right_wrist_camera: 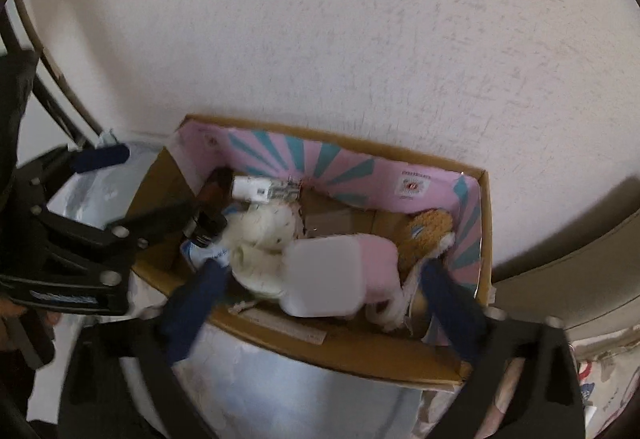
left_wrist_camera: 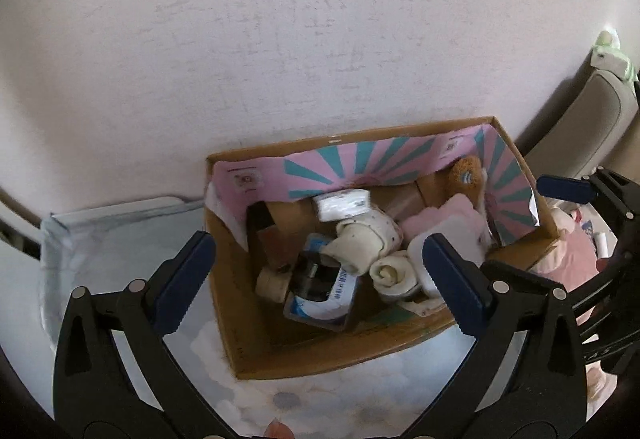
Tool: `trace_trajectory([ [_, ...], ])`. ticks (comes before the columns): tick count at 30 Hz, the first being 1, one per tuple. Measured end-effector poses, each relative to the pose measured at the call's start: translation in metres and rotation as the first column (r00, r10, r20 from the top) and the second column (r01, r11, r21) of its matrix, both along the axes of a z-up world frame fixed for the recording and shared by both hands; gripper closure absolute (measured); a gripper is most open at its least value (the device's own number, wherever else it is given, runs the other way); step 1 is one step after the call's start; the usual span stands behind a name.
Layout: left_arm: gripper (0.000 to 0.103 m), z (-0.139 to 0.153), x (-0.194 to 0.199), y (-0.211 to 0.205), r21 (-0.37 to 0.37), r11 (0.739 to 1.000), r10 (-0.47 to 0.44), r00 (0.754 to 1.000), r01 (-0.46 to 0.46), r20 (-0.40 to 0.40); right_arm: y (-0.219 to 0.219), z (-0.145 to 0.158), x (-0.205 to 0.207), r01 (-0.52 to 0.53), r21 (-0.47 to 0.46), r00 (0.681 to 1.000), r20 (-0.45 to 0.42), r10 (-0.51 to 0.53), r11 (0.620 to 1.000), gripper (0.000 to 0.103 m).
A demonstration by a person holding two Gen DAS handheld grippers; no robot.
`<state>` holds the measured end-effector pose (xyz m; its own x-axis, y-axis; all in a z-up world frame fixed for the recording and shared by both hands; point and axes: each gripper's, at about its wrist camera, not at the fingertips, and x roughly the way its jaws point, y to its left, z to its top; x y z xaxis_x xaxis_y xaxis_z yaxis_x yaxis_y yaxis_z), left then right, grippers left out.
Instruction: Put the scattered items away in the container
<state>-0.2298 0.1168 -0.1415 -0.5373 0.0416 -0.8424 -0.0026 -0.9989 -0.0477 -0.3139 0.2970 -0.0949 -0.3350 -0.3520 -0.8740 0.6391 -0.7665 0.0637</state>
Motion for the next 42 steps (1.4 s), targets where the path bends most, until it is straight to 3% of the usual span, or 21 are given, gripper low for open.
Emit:
trace_trajectory([
  [6, 0.0, 0.017, 0.006, -0.011, -0.036, 0.999, 0.01, 1.0, -0.011, -0.018, -0.009, 0.002, 0.006, 0.011, 0.022, 1.0, -0.014, -0.011, 1.0, 0.001],
  [28, 0.0, 0.035, 0.017, -0.014, 0.008, 1.0, 0.024, 0.998, -0.024, -0.054, -0.018, 0.003, 0.009, 0.034, 0.038, 0.998, -0.045, -0.032, 0.999, 0.001],
  [42, 0.0, 0.059, 0.032, -0.016, 0.025, 0.999, 0.032, 0.994, -0.03, -0.101, -0.022, 0.02, 0.025, 0.064, 0.032, 0.996, -0.066, -0.062, 0.997, 0.001],
])
